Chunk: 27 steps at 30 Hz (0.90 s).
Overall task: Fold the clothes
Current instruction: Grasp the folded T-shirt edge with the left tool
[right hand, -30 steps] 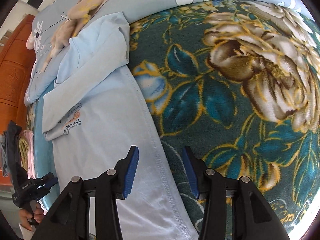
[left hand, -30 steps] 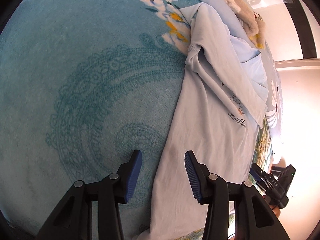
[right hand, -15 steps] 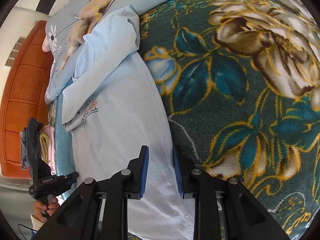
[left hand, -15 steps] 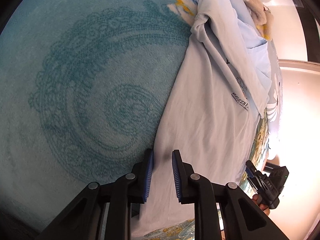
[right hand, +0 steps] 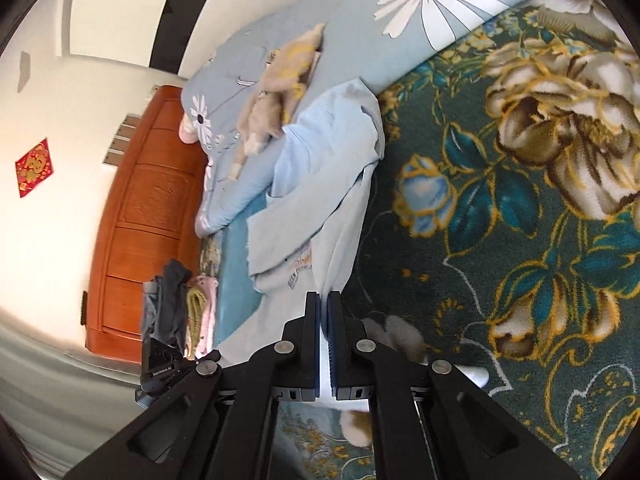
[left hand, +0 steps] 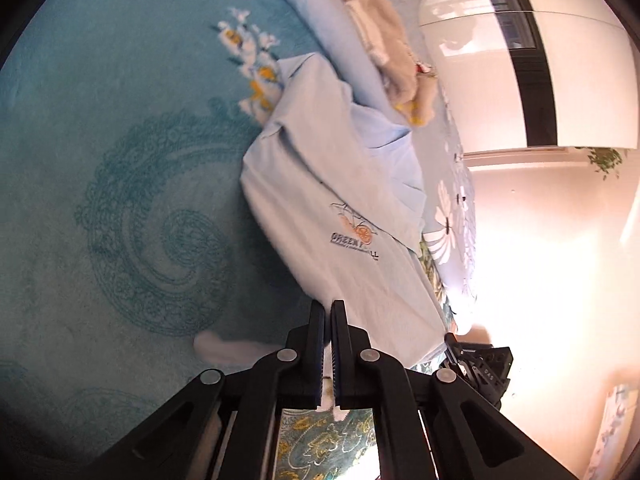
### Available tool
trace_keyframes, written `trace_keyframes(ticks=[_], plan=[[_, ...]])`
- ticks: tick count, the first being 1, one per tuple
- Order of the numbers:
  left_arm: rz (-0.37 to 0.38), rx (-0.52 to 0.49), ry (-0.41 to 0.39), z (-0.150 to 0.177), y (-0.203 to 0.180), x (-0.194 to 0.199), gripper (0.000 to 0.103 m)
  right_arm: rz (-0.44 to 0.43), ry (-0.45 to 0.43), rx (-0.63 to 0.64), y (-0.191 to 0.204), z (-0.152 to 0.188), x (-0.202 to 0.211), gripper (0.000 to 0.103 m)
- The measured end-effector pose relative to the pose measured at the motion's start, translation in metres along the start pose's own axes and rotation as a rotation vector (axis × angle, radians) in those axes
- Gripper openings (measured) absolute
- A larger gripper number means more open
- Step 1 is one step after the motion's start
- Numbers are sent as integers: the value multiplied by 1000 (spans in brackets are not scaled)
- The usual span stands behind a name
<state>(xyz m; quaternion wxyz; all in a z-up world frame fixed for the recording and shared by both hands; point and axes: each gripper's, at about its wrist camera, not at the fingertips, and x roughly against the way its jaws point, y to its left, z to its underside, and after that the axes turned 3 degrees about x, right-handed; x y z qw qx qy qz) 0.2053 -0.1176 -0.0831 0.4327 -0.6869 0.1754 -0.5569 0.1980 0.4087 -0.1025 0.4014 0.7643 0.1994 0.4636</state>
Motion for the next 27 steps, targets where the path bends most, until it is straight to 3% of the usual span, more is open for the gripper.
trace_keyframes(ticks=[7,12,15,23,27], plan=[[-8,-91,-28,33,-18,28,3,-17,52,21,11,16,10,3],[-46,-54,-39,26,-29,22,3,-18,44,5,11,1,-3,3],[-69,-67,-71,5,-26,14,3,-28,25,1,14,-20,-15,3],[-103,-79,-136,-96,-44,-39,3,7,-31,-34,15,-93,-63,3],[-166,-84,-140,-142,-50,-69,3,48,-46,-90,10,-124,-94,3]])
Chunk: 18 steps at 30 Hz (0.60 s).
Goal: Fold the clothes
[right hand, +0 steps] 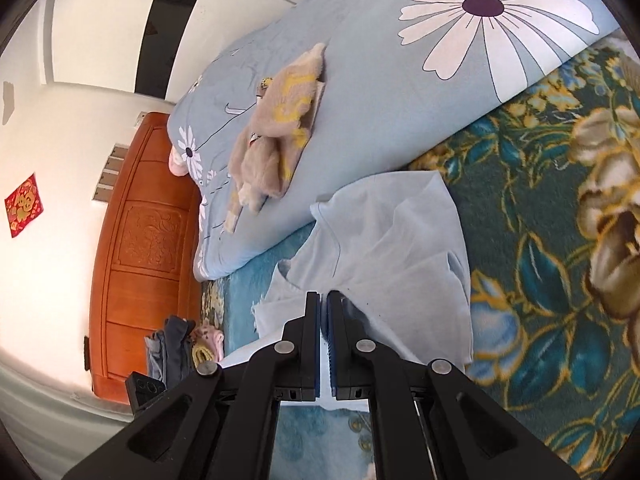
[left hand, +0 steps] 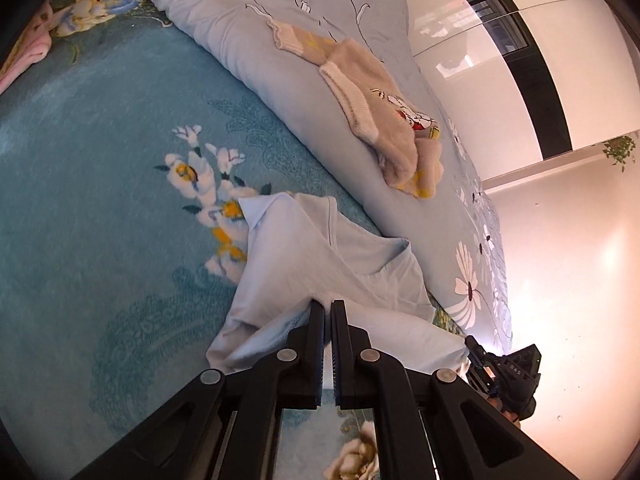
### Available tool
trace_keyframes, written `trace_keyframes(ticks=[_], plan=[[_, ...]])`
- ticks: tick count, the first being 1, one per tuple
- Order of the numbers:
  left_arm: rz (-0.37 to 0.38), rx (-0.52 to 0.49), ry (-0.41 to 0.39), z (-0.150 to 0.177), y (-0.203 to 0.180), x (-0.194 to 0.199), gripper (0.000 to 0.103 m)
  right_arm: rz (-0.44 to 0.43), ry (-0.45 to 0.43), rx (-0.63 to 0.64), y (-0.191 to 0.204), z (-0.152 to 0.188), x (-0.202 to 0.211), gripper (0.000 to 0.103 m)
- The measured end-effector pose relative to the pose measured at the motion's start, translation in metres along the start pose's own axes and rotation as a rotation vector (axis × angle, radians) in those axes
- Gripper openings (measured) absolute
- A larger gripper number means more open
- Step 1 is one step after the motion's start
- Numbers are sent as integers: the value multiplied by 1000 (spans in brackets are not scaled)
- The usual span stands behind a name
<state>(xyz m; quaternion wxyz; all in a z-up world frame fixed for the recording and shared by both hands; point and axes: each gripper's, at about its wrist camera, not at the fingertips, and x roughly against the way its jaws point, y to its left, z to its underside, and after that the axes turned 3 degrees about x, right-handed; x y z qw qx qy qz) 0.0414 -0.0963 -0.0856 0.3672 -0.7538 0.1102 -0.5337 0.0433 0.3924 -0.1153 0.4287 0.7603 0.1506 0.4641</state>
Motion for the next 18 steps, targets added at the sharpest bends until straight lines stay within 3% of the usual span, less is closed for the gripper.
trace_keyframes(ticks=[6,10,12,13,14,18], plan=[[-53,8,20,-22,15,-40,4,50,10,-110,-18,-25,-41,3],[-24,7,19,-20,27,-48,8,111,35,-131,-30,-28,-57,5],[-22,-22,15,-20,27,-46,20,134,43,-134,-34,-29,-61,6],[-22,-38,13,-20,27,-45,34,146,44,-132,-34,-30,-62,6],[-12,-41,11,-20,28,-43,42,158,42,-130,-34,-31,-62,6],[14,-34,5,-16,36,-31,46,187,33,-122,-33,-32,-54,6]])
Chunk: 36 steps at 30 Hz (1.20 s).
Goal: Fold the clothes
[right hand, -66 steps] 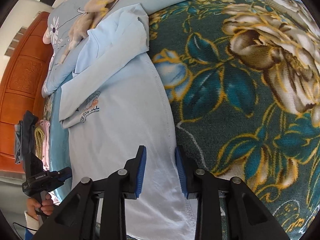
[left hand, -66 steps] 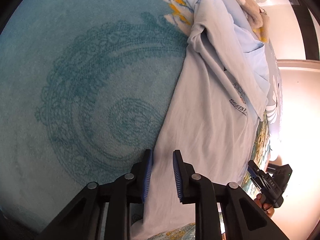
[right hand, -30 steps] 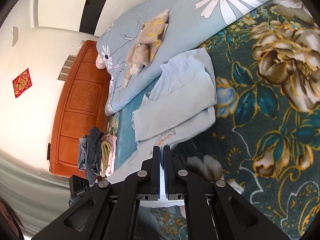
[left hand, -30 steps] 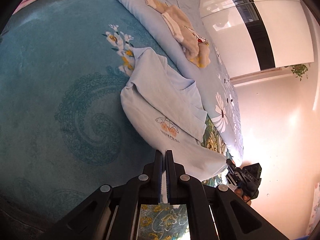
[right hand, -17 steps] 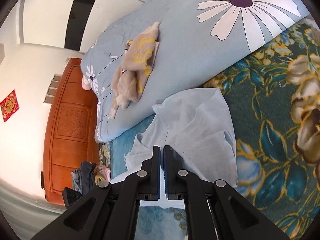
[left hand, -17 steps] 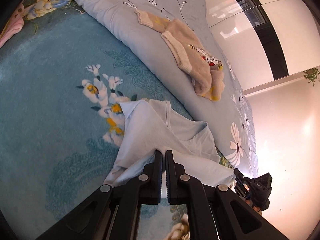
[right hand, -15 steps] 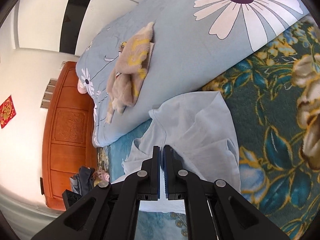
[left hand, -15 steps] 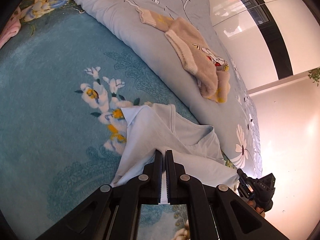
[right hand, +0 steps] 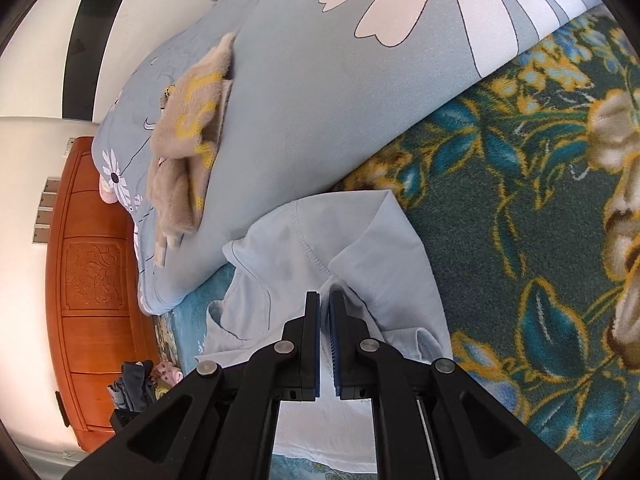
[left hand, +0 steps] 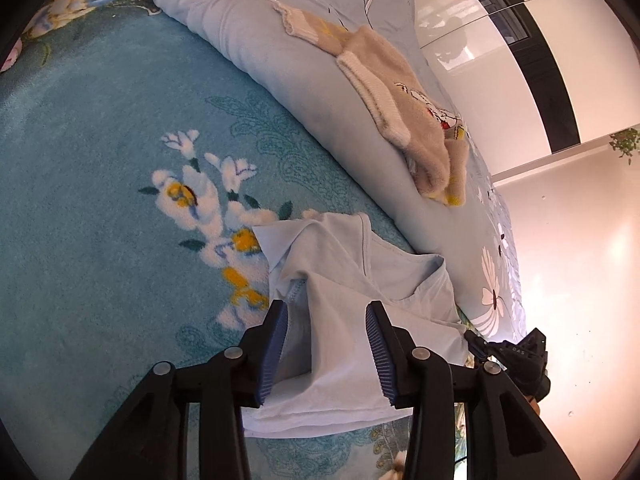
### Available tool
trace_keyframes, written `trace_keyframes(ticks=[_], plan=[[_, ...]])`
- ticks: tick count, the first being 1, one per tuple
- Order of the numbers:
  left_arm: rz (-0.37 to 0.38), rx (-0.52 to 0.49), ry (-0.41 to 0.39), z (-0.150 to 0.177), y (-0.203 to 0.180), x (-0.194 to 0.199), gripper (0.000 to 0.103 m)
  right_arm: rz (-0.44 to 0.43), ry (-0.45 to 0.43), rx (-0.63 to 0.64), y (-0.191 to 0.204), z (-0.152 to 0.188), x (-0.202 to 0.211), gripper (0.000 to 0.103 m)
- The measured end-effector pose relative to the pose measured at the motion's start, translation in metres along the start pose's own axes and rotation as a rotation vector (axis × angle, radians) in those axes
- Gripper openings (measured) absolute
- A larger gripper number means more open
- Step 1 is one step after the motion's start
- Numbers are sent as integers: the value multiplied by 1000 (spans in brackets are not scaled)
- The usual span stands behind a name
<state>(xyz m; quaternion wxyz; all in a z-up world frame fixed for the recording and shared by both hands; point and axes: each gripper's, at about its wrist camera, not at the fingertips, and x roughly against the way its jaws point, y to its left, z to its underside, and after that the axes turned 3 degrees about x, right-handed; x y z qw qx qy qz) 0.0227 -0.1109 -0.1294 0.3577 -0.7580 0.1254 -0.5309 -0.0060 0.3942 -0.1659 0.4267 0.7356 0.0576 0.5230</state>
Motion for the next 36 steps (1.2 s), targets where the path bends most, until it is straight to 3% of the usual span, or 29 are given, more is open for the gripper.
trace_keyframes(ticks=[6,9,13,17,21,22,25,26,36], plan=[[-51,-74,45,37,8,-6,46,59,14,77,-4,26,28,11],[-69,-54,54,47,17,-15,44,99,48,84,-16,45,36,12],[-45,3,34,51,29,-17,43,105,69,51,-31,61,40,30],[-48,7,39,53,34,-17,32,114,79,15,-41,64,36,30],[-51,-2,60,57,34,-20,31,107,89,43,-33,66,33,30],[-55,-9,58,57,33,-20,31,111,91,54,-29,67,33,29],[-66,-49,57,60,27,-20,30,146,113,94,-21,69,32,10],[-73,-64,59,61,24,-20,23,145,115,106,-19,71,34,8],[-143,-127,66,85,6,2,12,121,131,229,16,90,57,5]])
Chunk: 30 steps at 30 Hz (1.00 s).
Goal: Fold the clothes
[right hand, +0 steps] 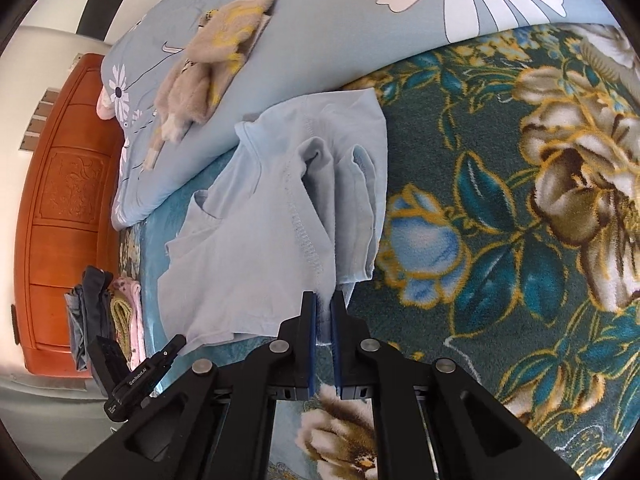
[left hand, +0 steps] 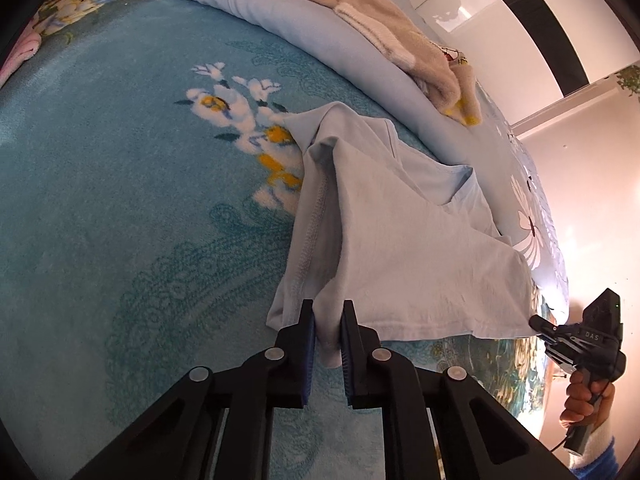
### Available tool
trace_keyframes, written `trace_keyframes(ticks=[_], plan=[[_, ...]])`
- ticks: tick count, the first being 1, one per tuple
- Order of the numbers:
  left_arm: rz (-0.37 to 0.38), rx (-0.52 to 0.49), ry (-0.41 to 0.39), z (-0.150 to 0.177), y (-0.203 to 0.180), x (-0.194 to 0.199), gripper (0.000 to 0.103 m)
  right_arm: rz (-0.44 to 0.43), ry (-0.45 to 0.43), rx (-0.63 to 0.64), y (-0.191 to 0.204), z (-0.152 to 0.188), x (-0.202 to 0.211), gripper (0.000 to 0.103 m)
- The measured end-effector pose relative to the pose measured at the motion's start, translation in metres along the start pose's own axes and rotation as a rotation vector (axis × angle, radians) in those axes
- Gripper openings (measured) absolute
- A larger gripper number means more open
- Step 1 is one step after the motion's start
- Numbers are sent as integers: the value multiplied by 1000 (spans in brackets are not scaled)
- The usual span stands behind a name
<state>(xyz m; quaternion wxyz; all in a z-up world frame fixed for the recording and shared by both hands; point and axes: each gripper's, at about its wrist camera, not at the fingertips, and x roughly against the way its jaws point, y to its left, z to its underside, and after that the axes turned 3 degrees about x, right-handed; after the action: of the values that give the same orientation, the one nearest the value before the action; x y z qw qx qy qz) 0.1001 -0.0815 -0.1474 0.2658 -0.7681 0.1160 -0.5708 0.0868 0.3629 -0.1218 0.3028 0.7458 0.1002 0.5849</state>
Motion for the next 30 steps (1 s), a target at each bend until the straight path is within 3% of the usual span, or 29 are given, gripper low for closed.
trace_keyframes(ticks=[6,11,14,17,20,23,25,30], plan=[[79,101,-11,13,6,37,11,-56,-18,39,14,15,25,5],[191,138,-48,35,1,93,10,-254,-41,57,31,34,58,5],[204,122,-51,60,0,131,10,-388,-70,108,45,53,86,5],[206,91,-31,86,-2,158,10,-468,-93,169,53,82,115,5],[199,109,8,101,1,163,10,-473,-89,183,47,107,126,5],[227,156,33,103,9,158,10,-443,-67,138,33,109,115,5],[227,190,43,97,11,150,10,-452,-62,86,25,101,104,5],[202,248,-4,46,6,121,10,-461,-53,60,21,55,81,5]])
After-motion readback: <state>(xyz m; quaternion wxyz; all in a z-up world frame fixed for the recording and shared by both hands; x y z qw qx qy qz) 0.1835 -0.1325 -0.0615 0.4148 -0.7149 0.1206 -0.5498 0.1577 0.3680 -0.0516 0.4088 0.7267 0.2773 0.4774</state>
